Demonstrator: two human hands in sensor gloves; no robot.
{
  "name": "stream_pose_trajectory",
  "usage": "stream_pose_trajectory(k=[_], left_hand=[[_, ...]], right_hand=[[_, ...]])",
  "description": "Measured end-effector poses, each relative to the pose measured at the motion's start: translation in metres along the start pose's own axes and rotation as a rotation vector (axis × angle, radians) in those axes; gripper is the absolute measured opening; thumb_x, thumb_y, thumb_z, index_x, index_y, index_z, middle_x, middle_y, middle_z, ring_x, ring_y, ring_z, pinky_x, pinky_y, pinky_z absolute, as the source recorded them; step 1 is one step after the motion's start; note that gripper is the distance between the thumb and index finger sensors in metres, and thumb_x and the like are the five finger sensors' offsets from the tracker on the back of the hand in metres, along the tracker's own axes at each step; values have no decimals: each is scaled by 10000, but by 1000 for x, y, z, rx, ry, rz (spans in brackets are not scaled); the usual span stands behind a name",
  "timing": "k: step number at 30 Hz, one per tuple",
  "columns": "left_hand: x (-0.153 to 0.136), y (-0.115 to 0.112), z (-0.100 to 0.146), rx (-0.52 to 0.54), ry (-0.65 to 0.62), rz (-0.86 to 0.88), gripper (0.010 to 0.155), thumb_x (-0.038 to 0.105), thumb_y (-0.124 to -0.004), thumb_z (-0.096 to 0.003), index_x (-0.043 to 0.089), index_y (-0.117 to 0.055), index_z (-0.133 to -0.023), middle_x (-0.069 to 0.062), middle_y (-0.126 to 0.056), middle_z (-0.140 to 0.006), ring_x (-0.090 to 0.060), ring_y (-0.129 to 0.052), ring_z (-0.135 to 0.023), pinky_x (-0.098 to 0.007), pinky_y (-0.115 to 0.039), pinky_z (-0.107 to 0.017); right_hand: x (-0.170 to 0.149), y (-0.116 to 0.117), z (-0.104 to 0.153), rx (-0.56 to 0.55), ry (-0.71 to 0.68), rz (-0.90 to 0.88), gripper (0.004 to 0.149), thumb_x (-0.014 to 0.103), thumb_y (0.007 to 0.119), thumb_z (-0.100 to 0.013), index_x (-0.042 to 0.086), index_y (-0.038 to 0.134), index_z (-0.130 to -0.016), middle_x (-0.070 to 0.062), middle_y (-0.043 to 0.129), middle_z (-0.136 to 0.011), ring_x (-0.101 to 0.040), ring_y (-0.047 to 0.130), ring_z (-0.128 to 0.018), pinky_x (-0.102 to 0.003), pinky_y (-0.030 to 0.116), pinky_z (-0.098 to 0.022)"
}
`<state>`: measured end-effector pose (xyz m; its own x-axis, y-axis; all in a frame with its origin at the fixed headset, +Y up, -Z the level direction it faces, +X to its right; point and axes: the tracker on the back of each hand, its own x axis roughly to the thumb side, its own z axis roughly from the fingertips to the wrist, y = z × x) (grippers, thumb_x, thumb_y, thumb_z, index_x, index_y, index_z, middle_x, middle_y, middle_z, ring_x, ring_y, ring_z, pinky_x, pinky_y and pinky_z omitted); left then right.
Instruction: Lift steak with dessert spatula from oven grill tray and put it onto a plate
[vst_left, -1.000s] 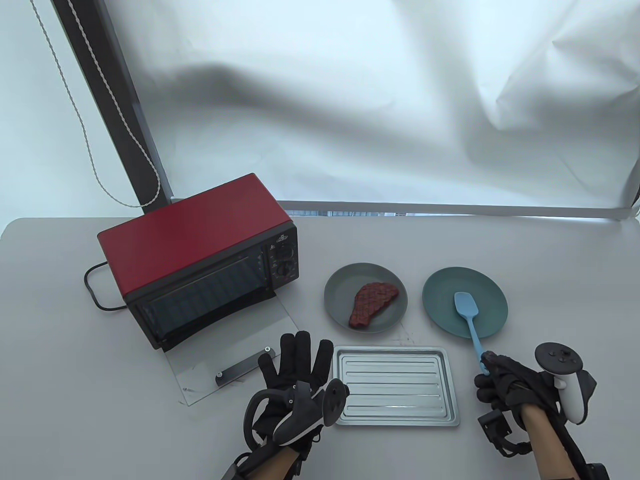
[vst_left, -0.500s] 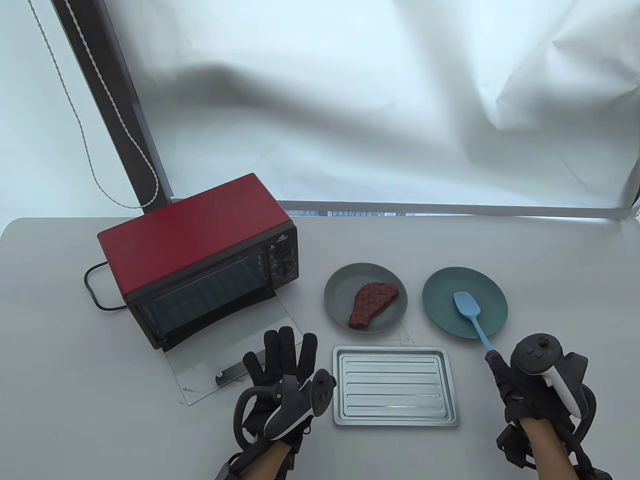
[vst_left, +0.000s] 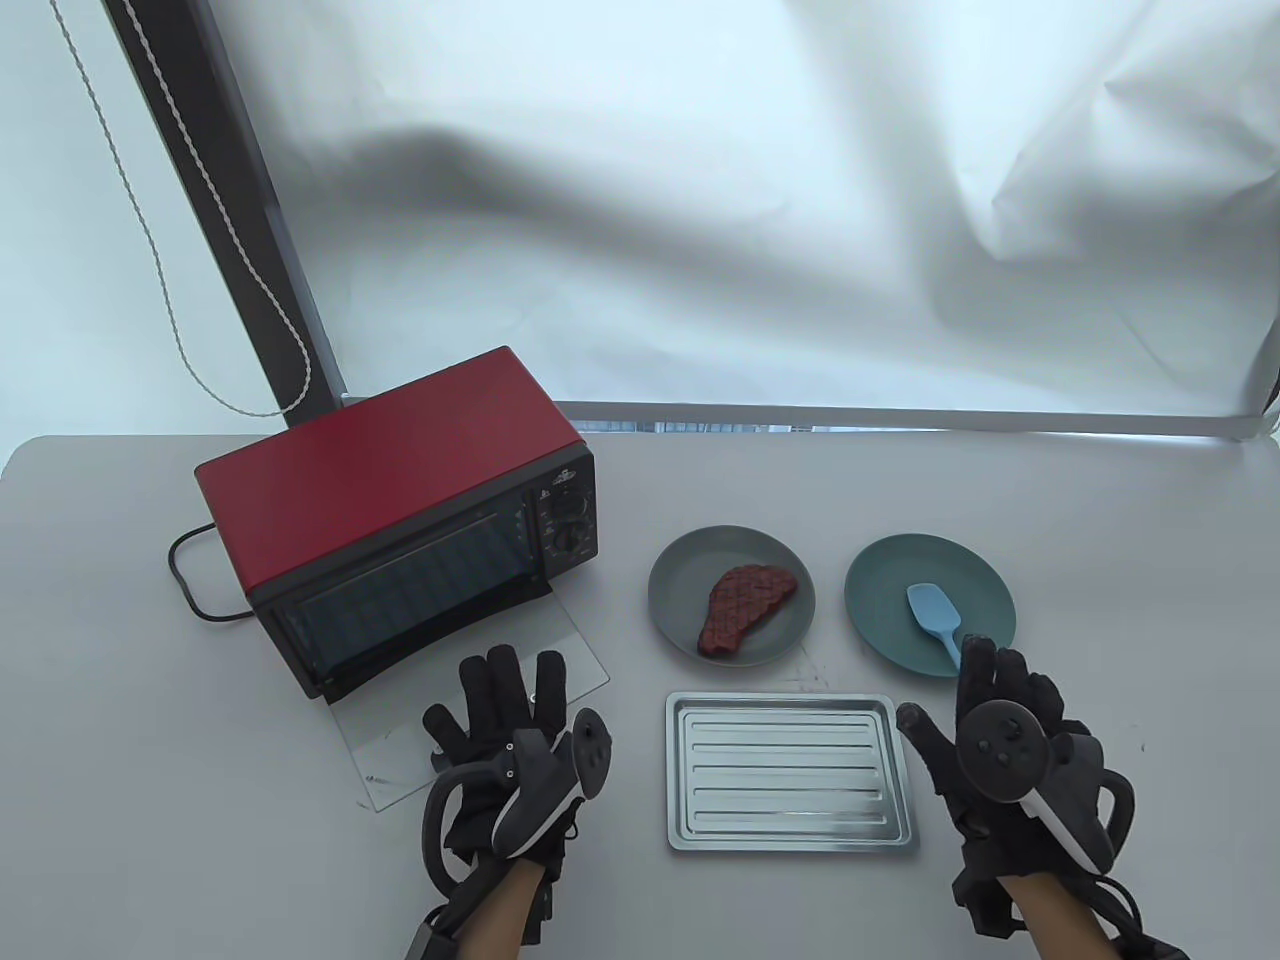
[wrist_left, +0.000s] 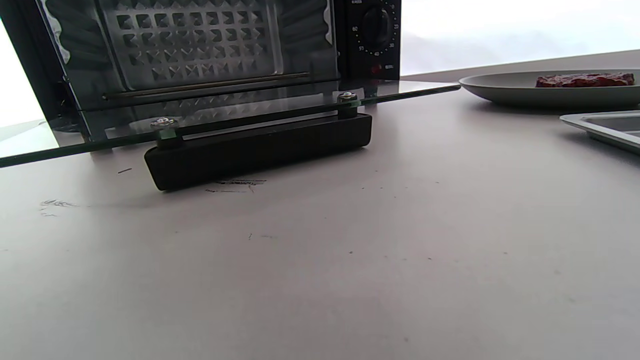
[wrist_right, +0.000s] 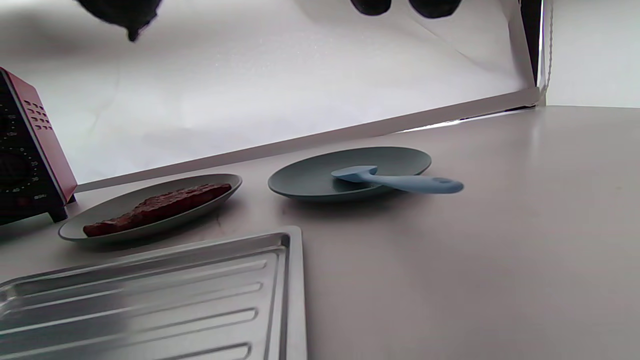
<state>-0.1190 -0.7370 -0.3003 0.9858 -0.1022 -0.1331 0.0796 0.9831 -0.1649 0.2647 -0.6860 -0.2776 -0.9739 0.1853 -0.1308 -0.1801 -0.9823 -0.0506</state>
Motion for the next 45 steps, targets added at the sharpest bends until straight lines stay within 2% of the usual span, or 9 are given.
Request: stream_pose_trajectory(k=[5, 10, 17, 27, 38, 45], left_hand=[[-12, -7, -7, -26, 59, -2, 874, 698, -490, -533, 300, -7, -1143, -188, 5, -1231, -464, -63, -1142, -786, -203, -726], [-18, -18, -13, -35, 77, -6, 898, 709, -524, -516, 314, -18, -1144, -163, -17, -1245, -446, -88, -1161, -779, -212, -740], [-23, -37, -20, -148, 98, -11, 903, 718, -528, -504, 338, -13, -1141, -132, -11, -1253, -422, -71, -1172, -773, -195, -753], [-24, -51, -24, -229, 116, -16, 884, 706, -519, -514, 338, -12, -1138, -132, -7, -1249, -421, -62, -1167, -770, -184, -755], [-24, -51, -24, -245, 113, 11, 849, 680, -494, -543, 332, 10, -1131, -150, 15, -1238, -434, -70, -1162, -764, -199, -759], [-26, -45, -28, -183, 115, -15, 754, 612, -521, -566, 360, -100, -1139, -143, -104, -1249, -421, -191, -1169, -745, -264, -764]], right_hand=[[12, 5, 4, 29, -68, 44, 934, 659, 605, -636, 167, 8, -1160, -362, 17, -1230, -683, 123, -1079, -855, 236, -657], [20, 7, 8, 34, -117, 57, 963, 662, 618, -630, 176, -38, -1140, -350, -61, -1211, -684, 53, -1066, -859, 196, -653], [25, 10, 10, 57, -150, 64, 974, 662, 626, -628, 177, -51, -1134, -344, -89, -1202, -685, 25, -1059, -864, 177, -647], [26, 10, 10, 72, -154, 61, 973, 653, 631, -631, 176, -51, -1134, -347, -91, -1198, -686, 24, -1056, -864, 174, -645], [27, 11, 10, 80, -155, 59, 965, 646, 631, -634, 174, -48, -1133, -350, -87, -1197, -686, 34, -1056, -863, 179, -644], [26, 9, 9, 73, -147, 51, 959, 641, 629, -637, 174, -47, -1133, -352, -79, -1199, -685, 39, -1059, -862, 184, -646]])
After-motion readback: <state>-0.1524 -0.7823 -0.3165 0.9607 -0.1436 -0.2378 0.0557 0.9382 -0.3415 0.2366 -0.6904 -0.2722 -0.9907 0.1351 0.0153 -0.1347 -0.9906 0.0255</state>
